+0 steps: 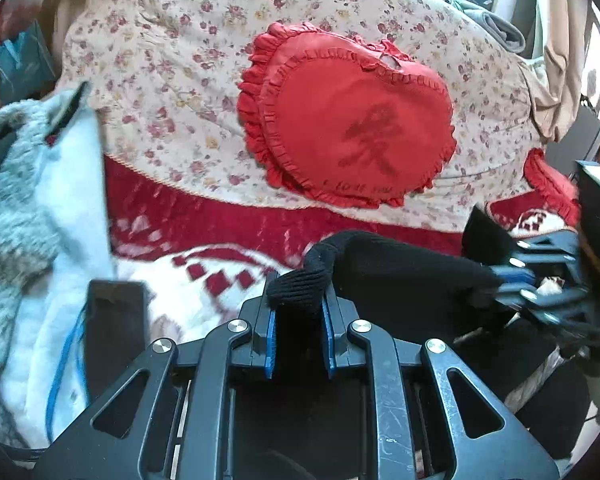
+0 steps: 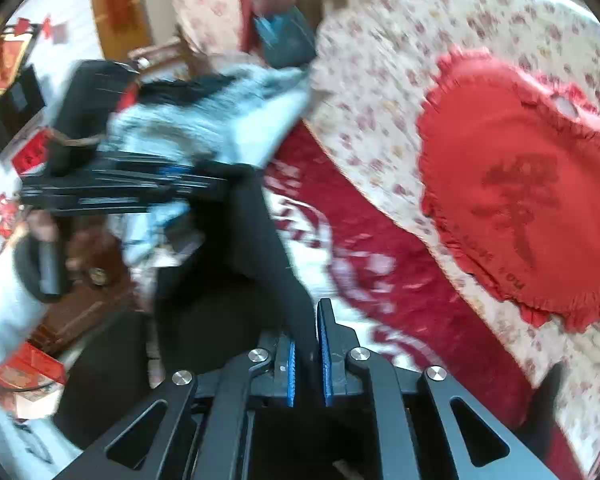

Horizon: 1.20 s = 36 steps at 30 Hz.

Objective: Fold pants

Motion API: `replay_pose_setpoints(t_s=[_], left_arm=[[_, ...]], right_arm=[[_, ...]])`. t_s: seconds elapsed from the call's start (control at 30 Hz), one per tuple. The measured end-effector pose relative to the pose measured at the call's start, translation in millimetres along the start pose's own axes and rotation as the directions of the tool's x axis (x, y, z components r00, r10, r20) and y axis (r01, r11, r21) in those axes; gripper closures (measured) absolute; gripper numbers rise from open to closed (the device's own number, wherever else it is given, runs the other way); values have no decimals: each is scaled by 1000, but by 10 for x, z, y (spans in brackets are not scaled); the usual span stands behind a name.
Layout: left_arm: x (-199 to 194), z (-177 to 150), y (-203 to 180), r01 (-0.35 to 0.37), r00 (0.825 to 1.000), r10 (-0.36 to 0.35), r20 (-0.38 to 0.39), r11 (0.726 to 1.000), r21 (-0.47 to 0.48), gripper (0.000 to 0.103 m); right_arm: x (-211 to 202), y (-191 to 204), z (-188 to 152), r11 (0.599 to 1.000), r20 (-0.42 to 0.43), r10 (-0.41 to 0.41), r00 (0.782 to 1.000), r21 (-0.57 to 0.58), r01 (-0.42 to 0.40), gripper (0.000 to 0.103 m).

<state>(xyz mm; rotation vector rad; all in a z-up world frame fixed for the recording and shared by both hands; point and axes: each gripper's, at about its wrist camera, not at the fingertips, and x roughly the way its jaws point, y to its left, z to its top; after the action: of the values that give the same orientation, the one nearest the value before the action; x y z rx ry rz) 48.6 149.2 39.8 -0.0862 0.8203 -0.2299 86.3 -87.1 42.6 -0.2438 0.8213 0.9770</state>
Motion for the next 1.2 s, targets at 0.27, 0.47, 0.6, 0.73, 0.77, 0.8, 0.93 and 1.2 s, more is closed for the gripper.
replay_pose_setpoints(t_s=[0.27, 0.47, 0.6, 0.73, 0.77, 0.8, 0.93, 1.2], left_arm=[[5, -786, 404, -39, 992, 21, -127, 990, -137, 86], [-152, -1029, 472, -65, 989, 39, -141, 981, -183, 86], [-253, -1076, 607, -135, 984, 104, -144, 964, -227, 86], [-423, -1041, 644, -165, 984, 142, -110, 957, -237, 86], [-450, -1020, 634, -170, 983, 150, -101, 958, -233, 86], [-478, -996, 608, -171, 984, 154, -91, 958, -229, 86], [-465, -947, 513, -132, 990, 118, -71, 957, -258, 82], [-276, -943, 379, -135, 989, 111, -102, 954, -270, 79]], right_arm=[[373, 738, -716, 983, -22, 135, 991, 128, -131, 94], [945, 963, -1073, 972, -166, 205, 965, 150, -181, 95], [941, 990, -1111, 977, -181, 180, 967, 143, -156, 93], [608, 949, -1015, 984, -103, 139, 985, 130, -125, 90], [509, 935, -956, 986, -69, 121, 990, 121, -112, 84], [449, 927, -921, 988, -52, 110, 993, 113, -103, 77], [429, 996, -751, 995, -19, 76, 997, 69, -75, 50], [1016, 1292, -693, 983, -52, -151, 987, -115, 145, 66]])
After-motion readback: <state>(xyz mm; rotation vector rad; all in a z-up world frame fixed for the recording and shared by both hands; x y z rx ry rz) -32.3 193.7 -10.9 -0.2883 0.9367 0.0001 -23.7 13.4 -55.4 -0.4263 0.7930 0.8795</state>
